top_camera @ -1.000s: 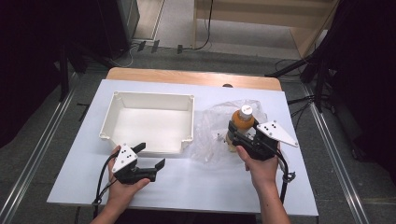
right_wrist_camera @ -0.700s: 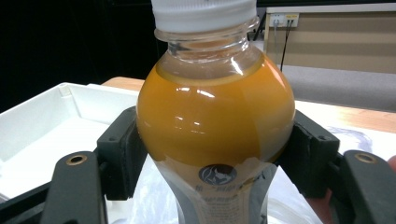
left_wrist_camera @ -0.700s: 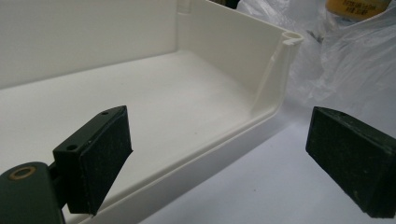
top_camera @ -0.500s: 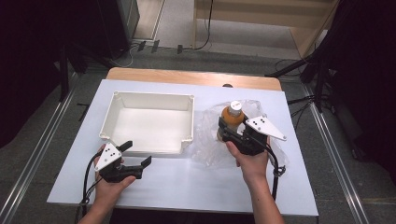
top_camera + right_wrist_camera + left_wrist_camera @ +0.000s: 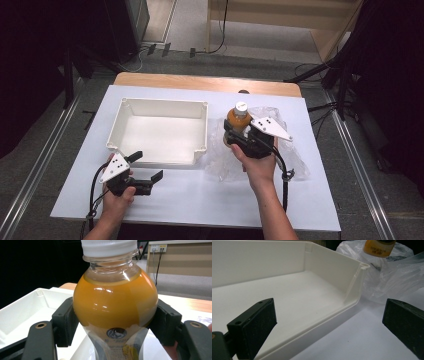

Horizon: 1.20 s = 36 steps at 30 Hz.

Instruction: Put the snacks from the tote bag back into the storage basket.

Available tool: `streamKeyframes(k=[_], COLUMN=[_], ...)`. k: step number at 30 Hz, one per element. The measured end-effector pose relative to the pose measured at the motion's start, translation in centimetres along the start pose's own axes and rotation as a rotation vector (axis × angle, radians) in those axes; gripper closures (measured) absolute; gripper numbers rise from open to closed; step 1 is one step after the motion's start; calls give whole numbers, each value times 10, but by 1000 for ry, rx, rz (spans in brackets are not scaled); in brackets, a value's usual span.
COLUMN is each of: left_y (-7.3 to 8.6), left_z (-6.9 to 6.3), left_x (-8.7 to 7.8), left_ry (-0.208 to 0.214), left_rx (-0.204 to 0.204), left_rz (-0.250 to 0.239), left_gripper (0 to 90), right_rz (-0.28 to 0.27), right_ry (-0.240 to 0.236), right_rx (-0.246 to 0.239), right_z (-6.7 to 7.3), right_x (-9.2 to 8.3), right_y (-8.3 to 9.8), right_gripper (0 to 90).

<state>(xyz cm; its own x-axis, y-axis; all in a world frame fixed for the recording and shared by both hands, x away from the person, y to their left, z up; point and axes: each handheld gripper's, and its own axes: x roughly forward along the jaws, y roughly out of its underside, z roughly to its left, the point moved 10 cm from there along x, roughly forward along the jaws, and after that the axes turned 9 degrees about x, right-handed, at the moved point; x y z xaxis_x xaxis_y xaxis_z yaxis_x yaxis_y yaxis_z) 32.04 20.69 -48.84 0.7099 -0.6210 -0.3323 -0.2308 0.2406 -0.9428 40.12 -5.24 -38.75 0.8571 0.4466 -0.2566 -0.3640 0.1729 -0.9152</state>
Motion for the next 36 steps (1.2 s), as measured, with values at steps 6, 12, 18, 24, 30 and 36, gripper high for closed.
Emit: streamKeyframes(k=[6,12,18,24,30,36], left_y=[0,0,-1,-4,-8,-9], left_z=[1,-1,-2,-4,-5,6], left_x=[-1,-1,-2,-7,-11,-17], left_ry=[2,12,20,36,42,12], left_rx=[-6,10,8,22,30,26], left_rz=[-12,-13,-26,-62,-94,-112], left_gripper=[0,0,0,0,0,0], right_rz=[2,8,8,9,15,17], right_ry=[-2,-7,-19,-26,-34,-43], right_rx=[10,9,7,4,-1,-2], right_z=[3,7,13,18,24,30], right_x=[8,14,19,23,28,32], right_y=[-3,-4,-8,-9,-7,-8], right_gripper=[317,317,317,317,318,317])
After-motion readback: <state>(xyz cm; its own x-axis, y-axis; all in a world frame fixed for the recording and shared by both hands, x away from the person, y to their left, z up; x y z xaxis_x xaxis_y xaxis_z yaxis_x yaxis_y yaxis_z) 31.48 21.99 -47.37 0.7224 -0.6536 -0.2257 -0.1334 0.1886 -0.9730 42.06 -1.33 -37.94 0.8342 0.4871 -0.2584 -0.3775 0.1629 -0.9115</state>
